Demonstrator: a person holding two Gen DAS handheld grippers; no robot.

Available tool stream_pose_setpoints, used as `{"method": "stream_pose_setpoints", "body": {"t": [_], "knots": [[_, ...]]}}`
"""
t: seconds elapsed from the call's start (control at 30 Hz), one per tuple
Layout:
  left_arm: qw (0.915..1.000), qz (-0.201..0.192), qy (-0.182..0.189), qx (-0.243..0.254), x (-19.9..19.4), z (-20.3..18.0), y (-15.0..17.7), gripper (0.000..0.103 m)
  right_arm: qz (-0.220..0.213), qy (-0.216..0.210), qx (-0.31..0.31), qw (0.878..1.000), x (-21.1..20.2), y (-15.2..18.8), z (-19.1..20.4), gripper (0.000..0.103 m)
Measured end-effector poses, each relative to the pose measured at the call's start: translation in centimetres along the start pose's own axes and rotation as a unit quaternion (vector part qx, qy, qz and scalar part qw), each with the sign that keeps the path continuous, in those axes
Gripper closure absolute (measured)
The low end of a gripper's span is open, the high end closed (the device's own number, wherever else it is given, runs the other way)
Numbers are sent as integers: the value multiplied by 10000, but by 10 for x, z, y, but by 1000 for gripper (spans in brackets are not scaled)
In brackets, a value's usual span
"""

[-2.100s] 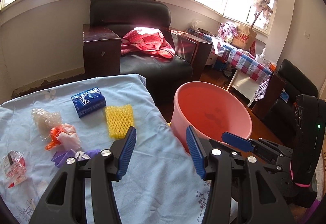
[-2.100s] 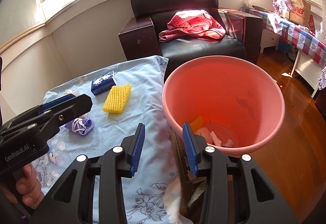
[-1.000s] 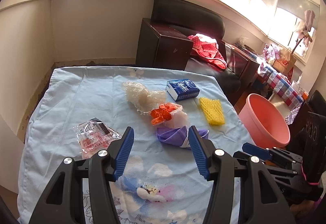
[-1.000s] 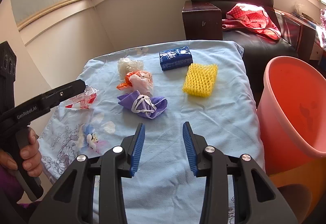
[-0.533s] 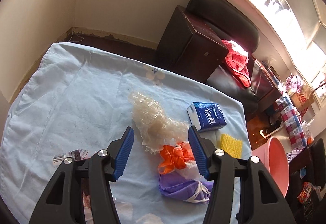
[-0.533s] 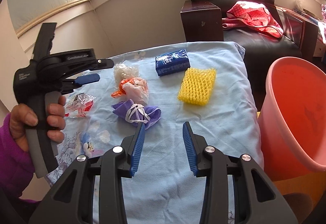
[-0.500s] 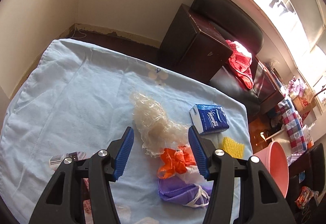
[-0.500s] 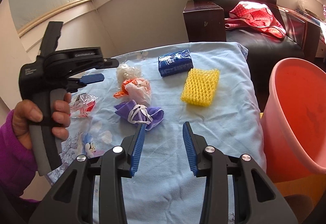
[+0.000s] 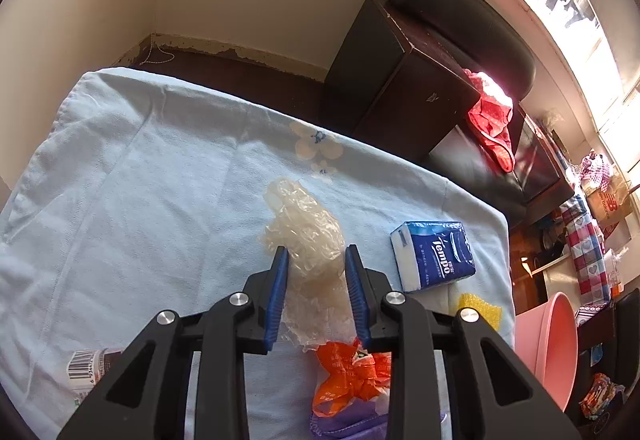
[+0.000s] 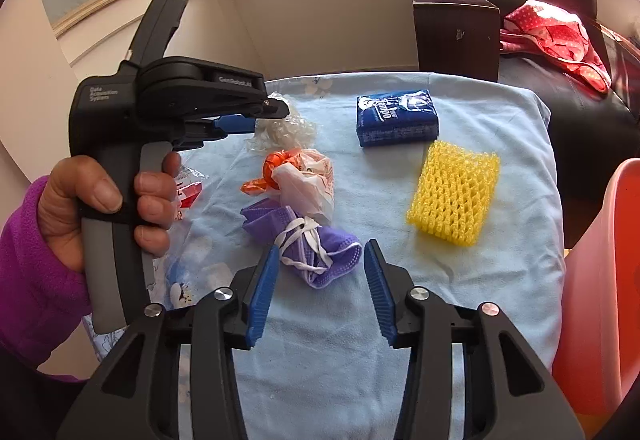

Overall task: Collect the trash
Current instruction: 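Grasp the clear plastic bag with the left tool while the right tool grasps the orange-white bag, then carry the clear bag and orange-white bag in both tools over the pink bucket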

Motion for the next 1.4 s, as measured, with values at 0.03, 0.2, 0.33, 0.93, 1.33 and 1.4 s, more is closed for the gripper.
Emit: {"method": "stream_pose_setpoints", "body": {"t": [0.03, 0.2, 0.33, 0.93, 1.33, 1.4], "knots": [[10000, -53, 29, -44, -4, 4, -2, 76, -14, -49, -22, 10000, 1, -5, 1, 58], [9988, -302, 259, -268, -29, 20, -9, 76, 12, -230, -131, 9996, 18, -29, 7, 58], [9983, -394, 397, -182, -46, 27, -5, 76, 214, -128, -161, 9996, 43, -35, 11, 58], [9963, -712, 475, 39, -94, 45, 21, 76, -399, 143, 132, 9990, 17, -28, 9, 79], [9901, -946, 876, 546, -133, 5, 48, 76, -1228, 633, 341, 9898, -62, -8, 6, 79], [9887, -967, 938, 659, -137, -7, 54, 76, -1334, 798, 348, 9872, -74, -4, 3, 79]]}}
Point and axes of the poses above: each gripper's, at about its wrist camera, not at the fingertips, and x roughly the way its jaws point, z to its left, y to its underside, the point moved 2 cm from there along x, roughly the way its jaws point, and after that the axes turned 12 degrees about -y, right-handed, at the moved point
